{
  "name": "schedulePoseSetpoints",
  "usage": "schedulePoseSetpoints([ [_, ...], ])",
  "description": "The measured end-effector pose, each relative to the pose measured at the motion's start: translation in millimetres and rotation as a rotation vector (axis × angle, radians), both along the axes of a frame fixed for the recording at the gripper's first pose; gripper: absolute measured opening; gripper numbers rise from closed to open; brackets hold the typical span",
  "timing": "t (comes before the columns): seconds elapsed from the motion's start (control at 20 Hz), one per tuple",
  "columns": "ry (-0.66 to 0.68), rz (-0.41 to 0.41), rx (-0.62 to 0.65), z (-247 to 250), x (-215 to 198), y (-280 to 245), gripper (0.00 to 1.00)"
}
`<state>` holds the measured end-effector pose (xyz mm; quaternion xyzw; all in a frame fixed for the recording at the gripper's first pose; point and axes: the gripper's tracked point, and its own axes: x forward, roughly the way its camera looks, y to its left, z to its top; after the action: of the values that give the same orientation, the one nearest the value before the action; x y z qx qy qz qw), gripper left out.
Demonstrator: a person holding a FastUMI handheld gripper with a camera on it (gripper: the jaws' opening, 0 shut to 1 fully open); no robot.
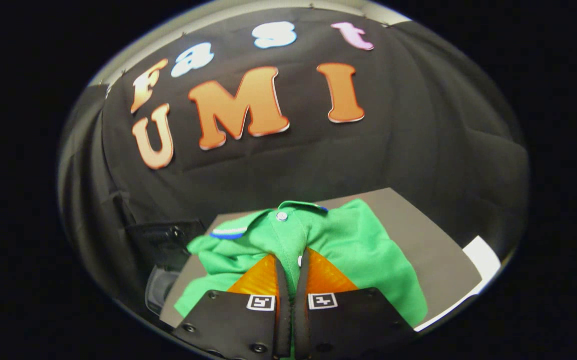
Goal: Put the clothes into the washing machine and then close the washing machine lid.
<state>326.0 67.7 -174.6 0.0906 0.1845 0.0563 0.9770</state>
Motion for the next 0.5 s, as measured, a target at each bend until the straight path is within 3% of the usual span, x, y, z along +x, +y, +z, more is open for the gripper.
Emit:
schedulePoseSetpoints([
  [0.15,-0.092,-0.055,-0.041,33,-11,-3,0.10],
  [0.5,-0.229,-0.040,-0.003,98,-35,68,0.10],
])
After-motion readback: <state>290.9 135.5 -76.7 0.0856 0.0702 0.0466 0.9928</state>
